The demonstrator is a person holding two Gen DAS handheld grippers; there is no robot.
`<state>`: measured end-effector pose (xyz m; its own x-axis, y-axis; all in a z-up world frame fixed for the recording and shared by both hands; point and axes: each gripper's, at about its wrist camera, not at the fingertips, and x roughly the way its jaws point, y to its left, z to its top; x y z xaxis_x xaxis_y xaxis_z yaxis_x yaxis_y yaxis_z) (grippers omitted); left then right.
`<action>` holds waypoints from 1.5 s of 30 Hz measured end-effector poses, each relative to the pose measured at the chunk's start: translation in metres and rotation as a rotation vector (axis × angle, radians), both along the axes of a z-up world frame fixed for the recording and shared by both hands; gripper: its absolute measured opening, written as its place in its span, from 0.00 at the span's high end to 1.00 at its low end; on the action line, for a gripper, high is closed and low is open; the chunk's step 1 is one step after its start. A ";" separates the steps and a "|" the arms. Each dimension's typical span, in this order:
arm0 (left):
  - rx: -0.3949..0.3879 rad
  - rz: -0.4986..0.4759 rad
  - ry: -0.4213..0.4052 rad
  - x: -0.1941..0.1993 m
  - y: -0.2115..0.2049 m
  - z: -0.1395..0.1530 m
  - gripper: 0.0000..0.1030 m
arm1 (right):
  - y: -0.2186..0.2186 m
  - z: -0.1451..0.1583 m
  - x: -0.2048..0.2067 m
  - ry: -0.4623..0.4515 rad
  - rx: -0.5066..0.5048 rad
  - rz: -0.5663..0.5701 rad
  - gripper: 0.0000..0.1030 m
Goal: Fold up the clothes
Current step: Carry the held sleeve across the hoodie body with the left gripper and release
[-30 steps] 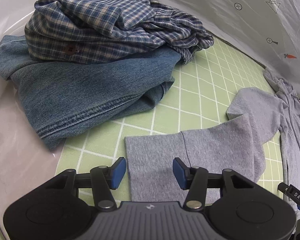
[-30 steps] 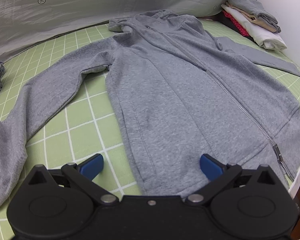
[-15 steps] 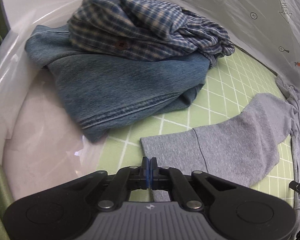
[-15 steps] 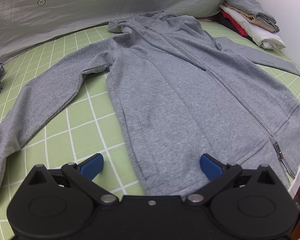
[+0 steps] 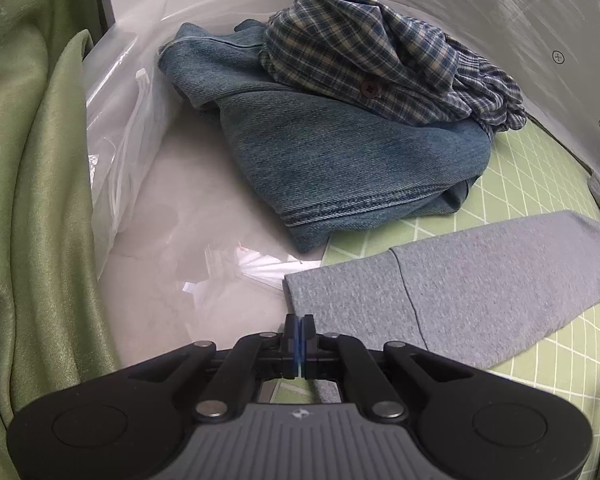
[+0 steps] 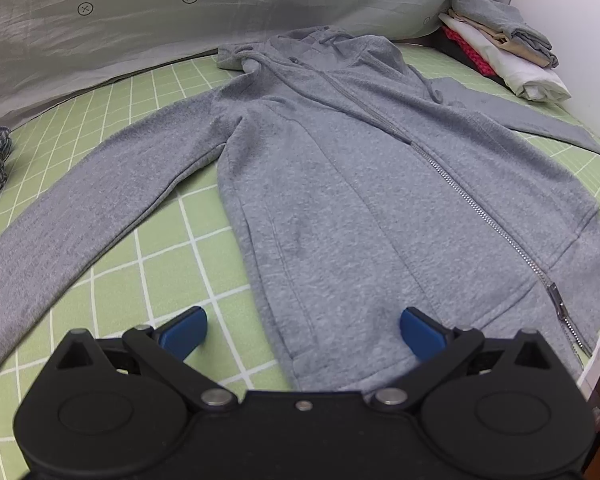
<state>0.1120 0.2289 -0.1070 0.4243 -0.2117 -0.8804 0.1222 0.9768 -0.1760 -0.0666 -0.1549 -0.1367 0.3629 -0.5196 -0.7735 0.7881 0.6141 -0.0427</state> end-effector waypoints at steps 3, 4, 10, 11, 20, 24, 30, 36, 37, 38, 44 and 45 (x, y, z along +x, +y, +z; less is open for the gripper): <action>0.014 -0.011 -0.006 0.003 -0.005 0.003 0.96 | 0.000 0.000 0.000 0.001 0.002 0.003 0.00; 0.008 -0.021 -0.007 0.003 -0.006 0.003 0.94 | 0.000 0.000 -0.001 0.001 0.002 0.004 0.00; 0.016 -0.022 -0.006 0.005 -0.009 0.002 0.70 | 0.000 0.000 -0.001 0.003 0.004 0.011 0.00; 0.024 -0.023 -0.010 0.005 -0.010 0.002 0.63 | 0.000 0.000 -0.001 0.003 0.004 0.012 0.00; 0.048 -0.067 -0.017 0.005 -0.016 -0.003 0.56 | 0.003 -0.001 -0.002 -0.004 -0.005 0.011 0.00; 0.038 -0.099 -0.025 0.002 -0.021 -0.004 0.63 | 0.003 -0.001 -0.002 -0.004 -0.007 0.006 0.00; 0.063 -0.171 -0.048 0.002 -0.026 -0.002 0.95 | 0.003 0.000 -0.002 0.002 0.002 0.013 0.00; -0.015 -0.176 -0.039 0.009 -0.028 0.017 0.96 | -0.002 0.009 -0.001 0.051 0.075 0.053 0.00; -0.025 -0.182 -0.046 0.010 -0.031 0.022 0.96 | -0.001 0.011 -0.004 0.036 0.081 0.048 0.00; -0.035 -0.190 -0.054 0.011 -0.035 0.026 0.96 | 0.000 0.014 -0.009 0.010 0.088 0.038 0.00; -0.123 -0.233 -0.092 0.004 -0.072 0.048 0.96 | 0.008 0.028 -0.033 -0.014 0.097 0.023 0.00; -0.130 -0.249 -0.103 0.000 -0.080 0.051 0.96 | 0.008 0.030 -0.038 -0.016 0.094 0.024 0.00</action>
<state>0.1117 0.1491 -0.0558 0.4310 -0.4286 -0.7940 0.3794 0.8845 -0.2715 -0.1043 -0.1469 -0.1063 0.3873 -0.4361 -0.8123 0.7731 0.6337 0.0284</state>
